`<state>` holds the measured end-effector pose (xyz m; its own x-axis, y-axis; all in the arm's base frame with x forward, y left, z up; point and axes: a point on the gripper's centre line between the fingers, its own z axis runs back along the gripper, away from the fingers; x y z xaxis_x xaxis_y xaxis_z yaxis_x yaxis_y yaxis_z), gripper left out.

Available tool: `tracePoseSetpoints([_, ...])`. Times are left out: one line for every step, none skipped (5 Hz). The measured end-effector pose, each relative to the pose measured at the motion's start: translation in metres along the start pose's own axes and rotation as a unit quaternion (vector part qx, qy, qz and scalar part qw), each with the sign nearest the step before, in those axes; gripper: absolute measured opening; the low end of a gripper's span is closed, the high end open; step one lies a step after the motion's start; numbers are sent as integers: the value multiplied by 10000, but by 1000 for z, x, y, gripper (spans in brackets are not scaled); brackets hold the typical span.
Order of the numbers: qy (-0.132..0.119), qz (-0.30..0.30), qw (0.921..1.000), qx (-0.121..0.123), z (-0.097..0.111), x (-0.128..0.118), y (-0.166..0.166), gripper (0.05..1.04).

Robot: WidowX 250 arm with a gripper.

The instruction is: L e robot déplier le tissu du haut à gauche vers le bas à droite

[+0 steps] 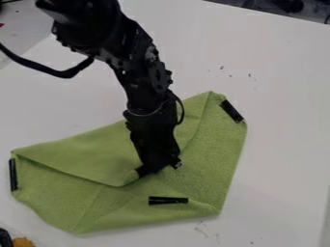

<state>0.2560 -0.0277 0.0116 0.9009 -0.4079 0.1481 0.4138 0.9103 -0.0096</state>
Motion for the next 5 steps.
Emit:
tracePoseSetpoints([66,-29,10000,29,1,0,0,97])
tracePoseSetpoints([317,-195,9990,251,26,8,9,61])
tracePoseSetpoints([397,-442,9969,522,46,19,32,58])
tracePoseSetpoints([267,-764,9953,531,53,27,70,58])
tracePoseSetpoints([150,-918,9951,349,40,28,104,58])
